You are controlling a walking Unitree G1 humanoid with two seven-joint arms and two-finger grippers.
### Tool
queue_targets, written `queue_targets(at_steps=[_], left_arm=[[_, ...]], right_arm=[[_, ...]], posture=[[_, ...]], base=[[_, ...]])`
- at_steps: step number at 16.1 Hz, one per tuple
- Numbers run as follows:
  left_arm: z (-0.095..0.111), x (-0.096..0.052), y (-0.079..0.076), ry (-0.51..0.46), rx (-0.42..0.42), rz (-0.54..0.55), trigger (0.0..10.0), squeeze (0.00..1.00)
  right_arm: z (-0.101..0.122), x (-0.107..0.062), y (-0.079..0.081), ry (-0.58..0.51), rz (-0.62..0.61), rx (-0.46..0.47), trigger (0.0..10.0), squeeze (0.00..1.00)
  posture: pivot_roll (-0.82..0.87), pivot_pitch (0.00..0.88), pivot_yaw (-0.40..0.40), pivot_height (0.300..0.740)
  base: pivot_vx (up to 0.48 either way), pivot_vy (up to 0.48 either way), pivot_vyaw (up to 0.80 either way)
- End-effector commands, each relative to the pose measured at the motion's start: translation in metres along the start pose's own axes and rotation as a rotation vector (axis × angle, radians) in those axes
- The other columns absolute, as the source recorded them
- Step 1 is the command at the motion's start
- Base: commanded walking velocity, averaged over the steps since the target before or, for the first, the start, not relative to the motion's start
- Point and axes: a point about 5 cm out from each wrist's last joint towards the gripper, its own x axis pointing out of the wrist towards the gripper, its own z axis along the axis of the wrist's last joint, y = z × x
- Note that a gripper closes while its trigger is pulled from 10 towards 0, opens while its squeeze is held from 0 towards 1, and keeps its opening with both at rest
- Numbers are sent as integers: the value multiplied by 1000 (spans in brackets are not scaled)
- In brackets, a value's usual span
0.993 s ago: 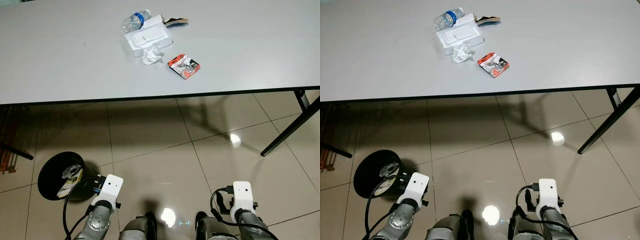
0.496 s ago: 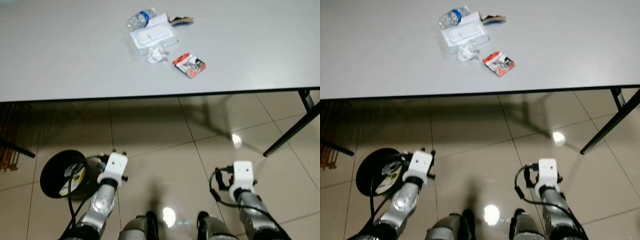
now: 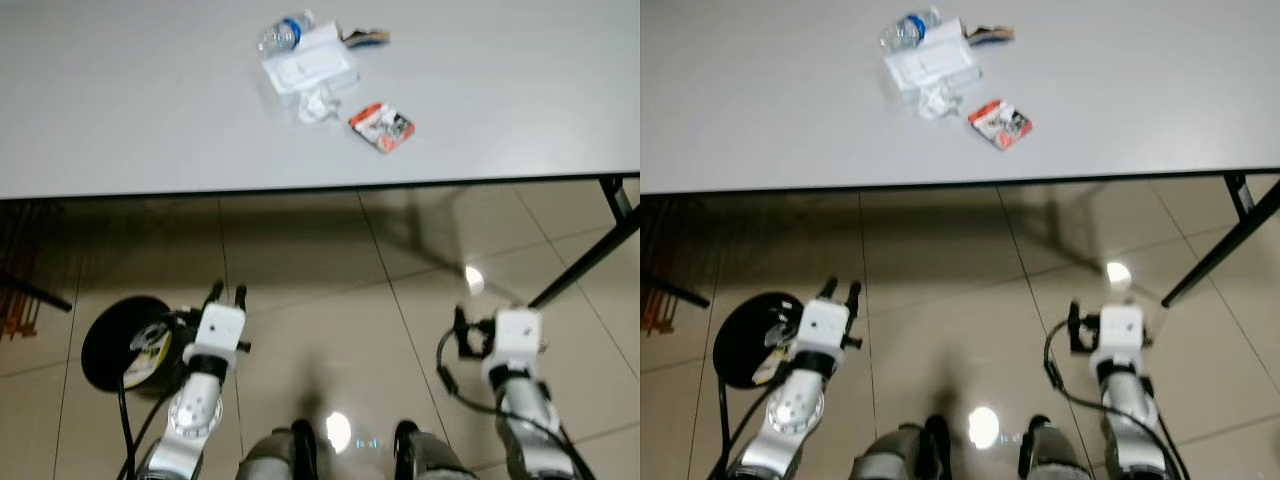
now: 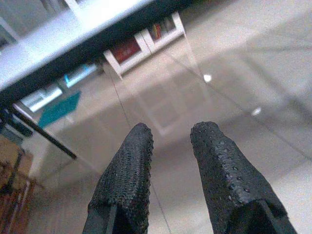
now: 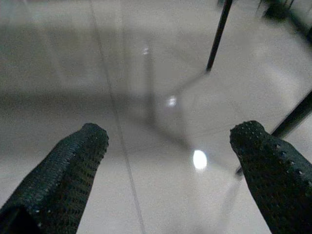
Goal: Picking trash to rubbish bin
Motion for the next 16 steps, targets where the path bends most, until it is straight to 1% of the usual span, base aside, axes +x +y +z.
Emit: queue_targets(at_steps=[1,2,3,4,5,6,7,9,10,11,12,13,14,15,16], left_arm=[[3,-3,9,4,15,21,10000,0],[14,-1,12,-29,9,33,10000,0],[18,-1,13,-41,7,36,10000,0],[32,1,14,-83,11,37,10000,0],[45,3,15,-119,12,43,10000,0],[50,5,16,-135,10,48,10000,0],[59,9,18,-161,14,51,10000,0],[82,23,20,-219,-1,51,10000,0],[96,35,19,-252,-8,45,10000,0],[101,38,19,-260,-9,42,10000,0],[111,47,18,-288,-39,42,10000,0],[118,52,17,-320,-72,30,10000,0],[126,58,16,-361,-106,7,10000,0],[133,67,16,-365,-111,-3,10000,0],[135,75,17,-349,-133,-2,10000,0]], right_arm=[[16,1,-4,-71,-34,-12,10000,0],[39,5,-7,-151,-56,-13,10000,0],[49,7,-8,-182,-63,-16,10000,0],[76,11,-9,-270,-81,-13,10000,0],[99,13,-11,-338,-106,-8,10000,0],[108,13,-12,-362,-115,-6,10000,0],[124,14,-12,-408,-126,5,10000,0],[163,18,-7,-514,-119,21,10000,0],[181,22,1,-546,-92,27,10000,0],[186,23,3,-552,-86,27,10000,0],[196,27,10,-561,-59,51,10000,0],[209,30,18,-587,-24,51,10000,0],[217,33,21,-606,-9,55,10000,0],[220,36,22,-605,-2,71,10000,0],[219,41,22,-587,-8,79,10000,0]], posture=[[36,262,132,740],[32,261,133,740],[35,258,132,740],[37,254,133,740],[40,249,131,740],[39,249,131,740],[37,246,129,740],[32,241,124,740],[29,233,121,740],[29,233,121,740],[34,232,119,740],[34,225,115,740],[30,220,114,740],[23,218,116,740],[25,210,115,740]], base=[[0,0,0],[0,0,0],[0,0,0],[0,0,0],[0,0,0],[0,0,0],[0,0,0],[0,0,0],[0,0,0],[0,0,0],[0,0,0],[0,0,0],[0,0,0],[0,0,0],[0,0,0]])
